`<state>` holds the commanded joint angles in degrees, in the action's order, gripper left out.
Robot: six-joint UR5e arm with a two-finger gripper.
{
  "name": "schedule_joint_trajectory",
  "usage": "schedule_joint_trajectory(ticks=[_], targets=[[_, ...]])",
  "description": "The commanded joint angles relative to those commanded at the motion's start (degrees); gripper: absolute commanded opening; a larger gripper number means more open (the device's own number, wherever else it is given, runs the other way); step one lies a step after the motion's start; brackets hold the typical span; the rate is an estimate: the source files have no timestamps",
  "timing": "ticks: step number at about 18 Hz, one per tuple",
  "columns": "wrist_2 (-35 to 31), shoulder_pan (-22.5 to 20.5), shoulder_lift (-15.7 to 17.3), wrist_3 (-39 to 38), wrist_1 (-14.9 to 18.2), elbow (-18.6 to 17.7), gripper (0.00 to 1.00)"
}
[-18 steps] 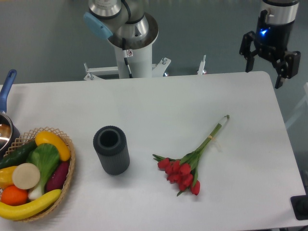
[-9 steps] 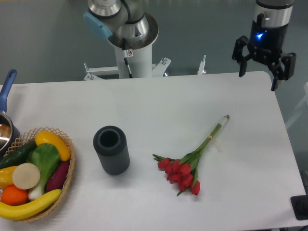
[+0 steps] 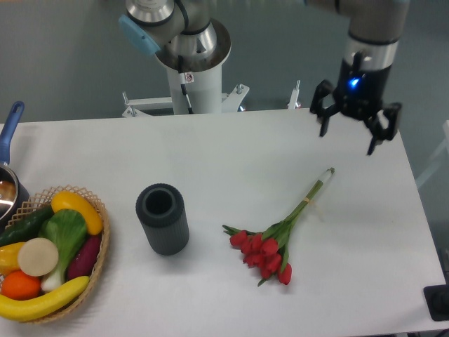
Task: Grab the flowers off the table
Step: 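Move the open gripper down toward the red tulip stems, then lower the gripper onto the tulip stems and close it around them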
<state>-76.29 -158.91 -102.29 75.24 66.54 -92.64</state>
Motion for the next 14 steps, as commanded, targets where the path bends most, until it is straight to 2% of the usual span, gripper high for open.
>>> schedule_joint_trajectory(ticks=[8, 12, 14], targets=[[-0.88, 1.68, -9.67, -0.44, -4.56, -0.17, 1.00], [-1.06, 2.20, -12.74, -0.27, -5.54, -0.96, 1.00], [-1.06, 2.82, -14.33, -0.44, -7.82, -0.97, 1.00]])
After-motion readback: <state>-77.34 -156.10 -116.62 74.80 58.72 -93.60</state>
